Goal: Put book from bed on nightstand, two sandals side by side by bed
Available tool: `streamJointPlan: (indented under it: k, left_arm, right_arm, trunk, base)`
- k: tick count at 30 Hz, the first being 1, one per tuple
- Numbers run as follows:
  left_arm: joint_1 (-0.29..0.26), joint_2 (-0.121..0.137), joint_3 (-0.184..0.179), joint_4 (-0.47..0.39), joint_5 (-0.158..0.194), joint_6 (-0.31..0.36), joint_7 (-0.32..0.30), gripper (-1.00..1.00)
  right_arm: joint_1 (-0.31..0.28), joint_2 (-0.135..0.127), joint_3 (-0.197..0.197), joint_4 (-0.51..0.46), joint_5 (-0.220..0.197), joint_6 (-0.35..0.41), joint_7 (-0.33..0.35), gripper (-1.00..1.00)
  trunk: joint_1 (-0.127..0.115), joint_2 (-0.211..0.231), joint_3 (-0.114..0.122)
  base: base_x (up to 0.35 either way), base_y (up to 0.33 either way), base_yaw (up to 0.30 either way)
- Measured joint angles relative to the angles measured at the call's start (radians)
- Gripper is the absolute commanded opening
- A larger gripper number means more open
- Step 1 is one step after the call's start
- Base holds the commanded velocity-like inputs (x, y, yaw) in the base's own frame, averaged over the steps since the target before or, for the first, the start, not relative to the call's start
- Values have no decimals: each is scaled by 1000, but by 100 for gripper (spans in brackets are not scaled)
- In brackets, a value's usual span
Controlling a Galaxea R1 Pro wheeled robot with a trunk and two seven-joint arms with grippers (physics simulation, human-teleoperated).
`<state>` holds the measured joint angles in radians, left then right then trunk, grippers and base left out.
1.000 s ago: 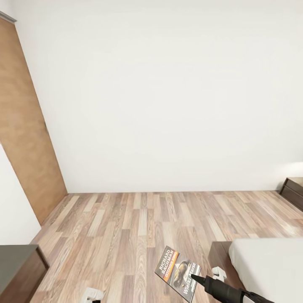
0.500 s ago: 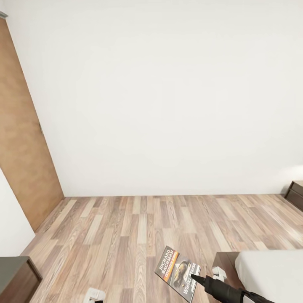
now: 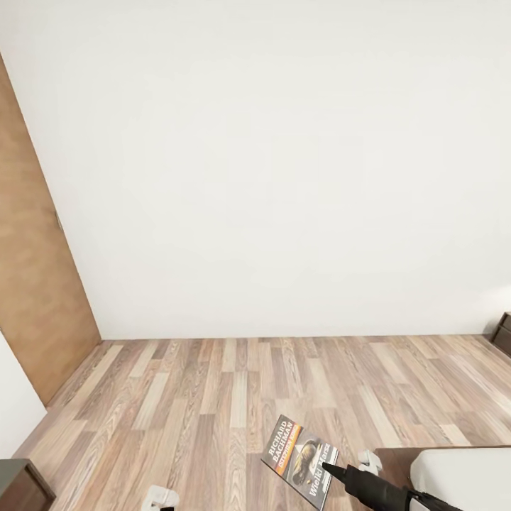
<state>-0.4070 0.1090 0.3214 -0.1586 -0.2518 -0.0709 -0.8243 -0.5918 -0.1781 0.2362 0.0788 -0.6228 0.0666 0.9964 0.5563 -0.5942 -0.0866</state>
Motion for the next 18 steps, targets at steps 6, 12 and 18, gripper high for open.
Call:
streamJointPlan:
  k: [6, 12, 18]
  left_arm:
    - [0, 0, 0, 0, 0, 0, 0, 100]
    - [0, 0, 0, 0, 0, 0, 0, 100]
    - [0, 0, 0, 0, 0, 0, 0, 100]
  right_arm:
    - [0, 0, 0, 0, 0, 0, 0, -100]
    - [0, 0, 0, 0, 0, 0, 0, -100]
    - [0, 0, 0, 0, 0, 0, 0, -100]
  trunk:
    - [0, 0, 0]
    - [0, 0, 0]
    - [0, 0, 0]
  base:
    - [319, 0, 0]
    - [319, 0, 0]
    - [319, 0, 0]
